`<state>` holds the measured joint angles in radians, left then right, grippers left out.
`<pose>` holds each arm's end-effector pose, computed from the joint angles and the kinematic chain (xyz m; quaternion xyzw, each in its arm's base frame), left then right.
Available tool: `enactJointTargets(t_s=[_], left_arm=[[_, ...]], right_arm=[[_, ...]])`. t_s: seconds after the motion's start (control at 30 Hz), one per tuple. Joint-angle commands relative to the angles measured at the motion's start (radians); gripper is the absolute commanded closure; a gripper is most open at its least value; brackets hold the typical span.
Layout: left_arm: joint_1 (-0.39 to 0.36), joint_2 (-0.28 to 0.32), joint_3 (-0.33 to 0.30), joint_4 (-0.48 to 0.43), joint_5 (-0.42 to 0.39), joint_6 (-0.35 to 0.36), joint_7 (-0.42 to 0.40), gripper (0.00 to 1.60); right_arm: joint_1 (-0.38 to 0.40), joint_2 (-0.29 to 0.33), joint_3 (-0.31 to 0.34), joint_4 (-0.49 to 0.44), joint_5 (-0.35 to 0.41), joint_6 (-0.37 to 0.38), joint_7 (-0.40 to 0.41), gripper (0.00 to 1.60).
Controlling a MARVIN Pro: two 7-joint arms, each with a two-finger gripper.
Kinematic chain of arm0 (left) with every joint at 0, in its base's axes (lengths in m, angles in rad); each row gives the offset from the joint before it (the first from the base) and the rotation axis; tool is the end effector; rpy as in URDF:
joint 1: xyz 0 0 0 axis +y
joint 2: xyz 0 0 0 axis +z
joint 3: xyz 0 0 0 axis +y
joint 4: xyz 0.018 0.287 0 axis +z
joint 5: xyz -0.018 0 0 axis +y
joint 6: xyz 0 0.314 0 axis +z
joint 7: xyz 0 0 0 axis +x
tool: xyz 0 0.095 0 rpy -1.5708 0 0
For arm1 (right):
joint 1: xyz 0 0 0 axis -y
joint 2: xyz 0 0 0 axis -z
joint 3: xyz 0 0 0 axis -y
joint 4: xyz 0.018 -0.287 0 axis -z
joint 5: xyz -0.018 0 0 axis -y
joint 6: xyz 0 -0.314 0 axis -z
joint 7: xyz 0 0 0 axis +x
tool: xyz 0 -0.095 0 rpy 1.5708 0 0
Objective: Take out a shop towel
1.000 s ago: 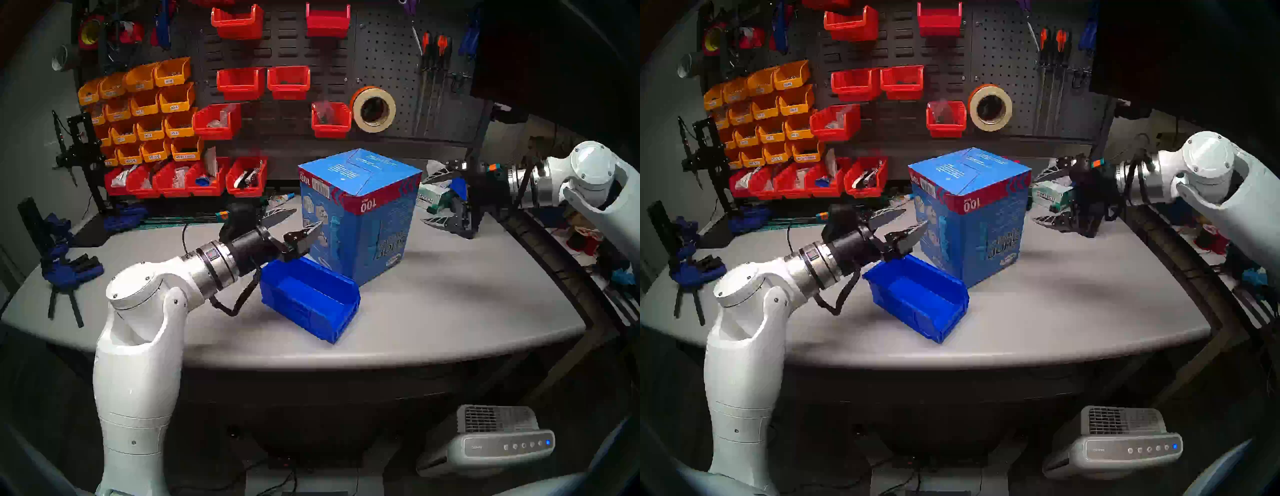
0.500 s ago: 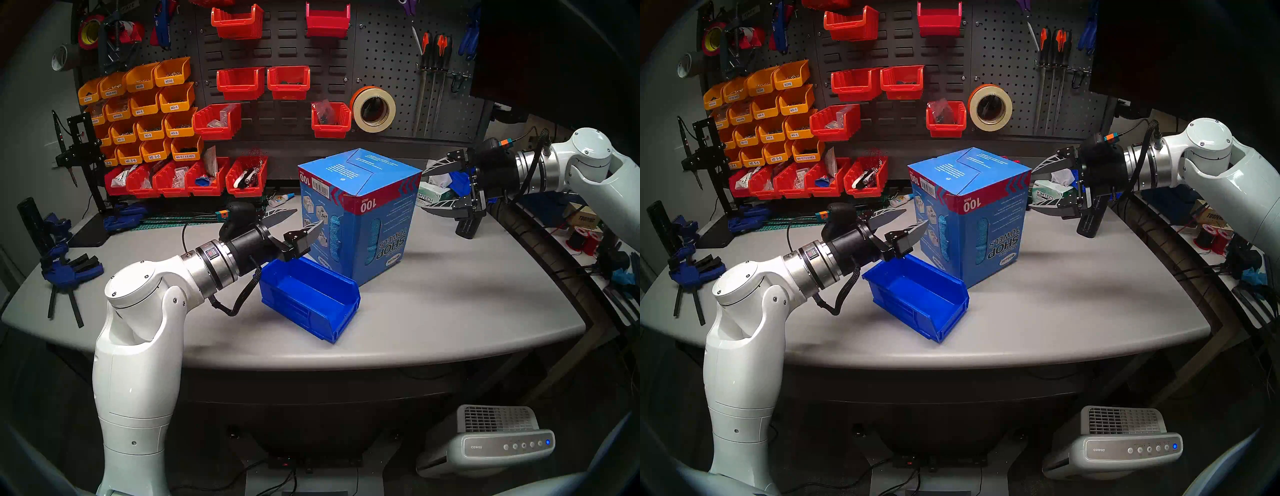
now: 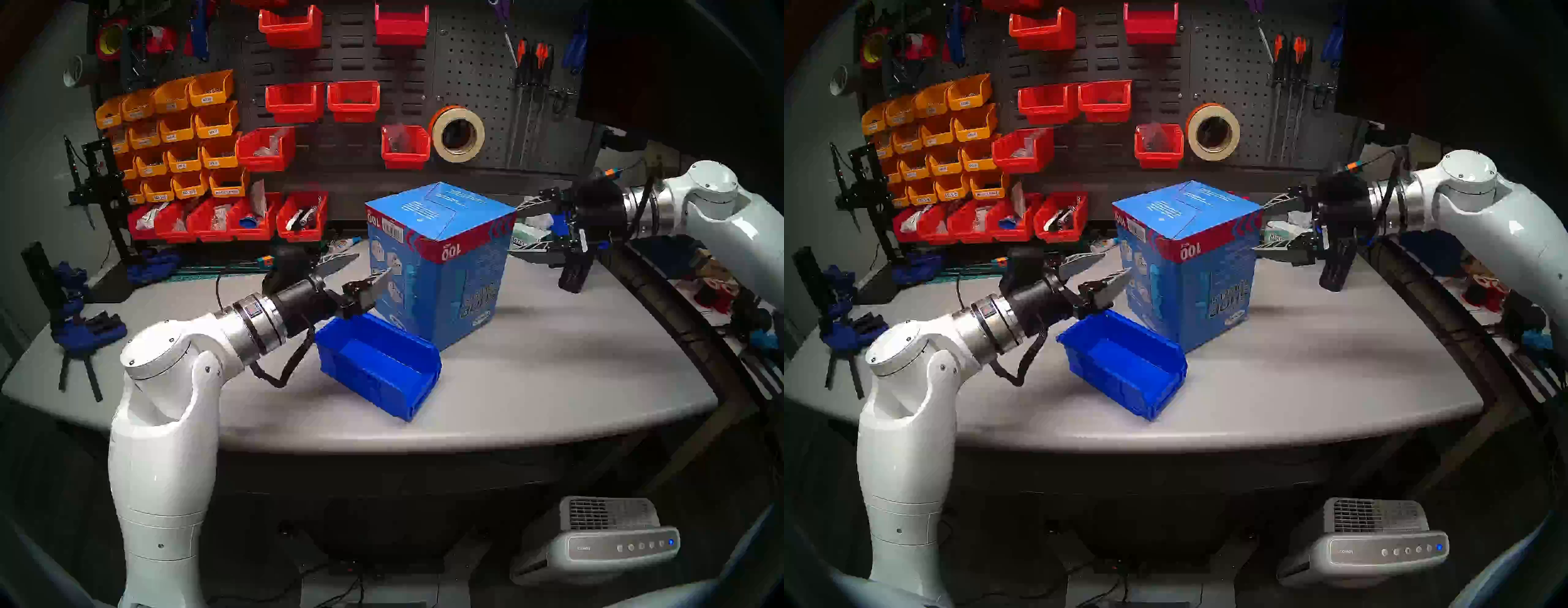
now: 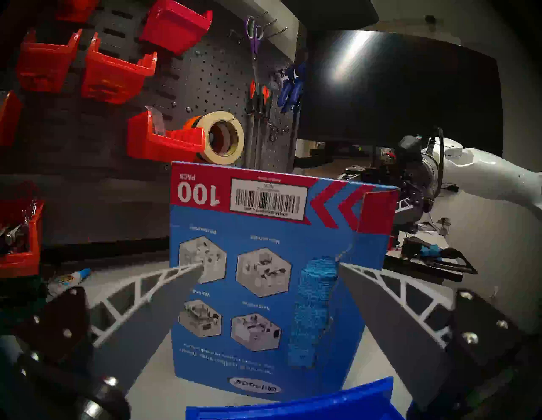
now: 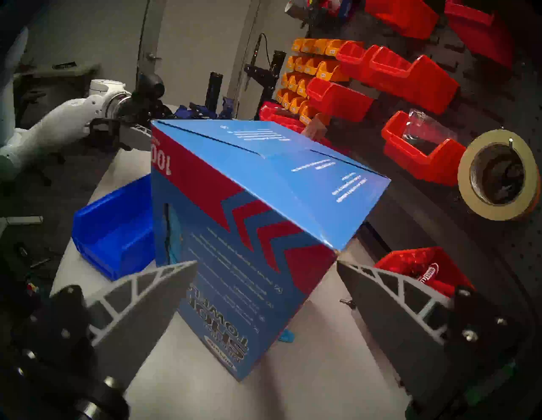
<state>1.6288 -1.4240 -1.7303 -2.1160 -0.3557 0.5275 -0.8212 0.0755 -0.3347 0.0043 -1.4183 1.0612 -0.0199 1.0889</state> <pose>0.3472 -0.0033 -0.1381 0.6269 -0.2351 0.6595 0.3418 0.4550 -0.1452 -0.0044 -0.6018 -0.5798 -0.5024 0.2220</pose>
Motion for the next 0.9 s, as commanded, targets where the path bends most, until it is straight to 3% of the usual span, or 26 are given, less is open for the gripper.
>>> enactJointTargets(t_s=[0.0, 0.43, 0.87], left_arm=[[-0.005, 0.013, -0.006, -0.046, 0.001, 0.01, -0.006, 0.0], [-0.026, 0.064, 0.011, -0.043, 0.022, 0.024, -0.041, 0.0], [-0.143, 0.08, 0.092, 0.066, 0.098, -0.011, -0.025, 0.0]], right_arm=[[0.005, -0.024, 0.017, 0.029, 0.025, -0.024, -0.021, 0.0], [-0.009, -0.045, 0.009, 0.072, 0.047, -0.062, -0.018, 0.0], [-0.004, -0.034, 0.006, 0.079, 0.054, -0.07, 0.002, 0.0]])
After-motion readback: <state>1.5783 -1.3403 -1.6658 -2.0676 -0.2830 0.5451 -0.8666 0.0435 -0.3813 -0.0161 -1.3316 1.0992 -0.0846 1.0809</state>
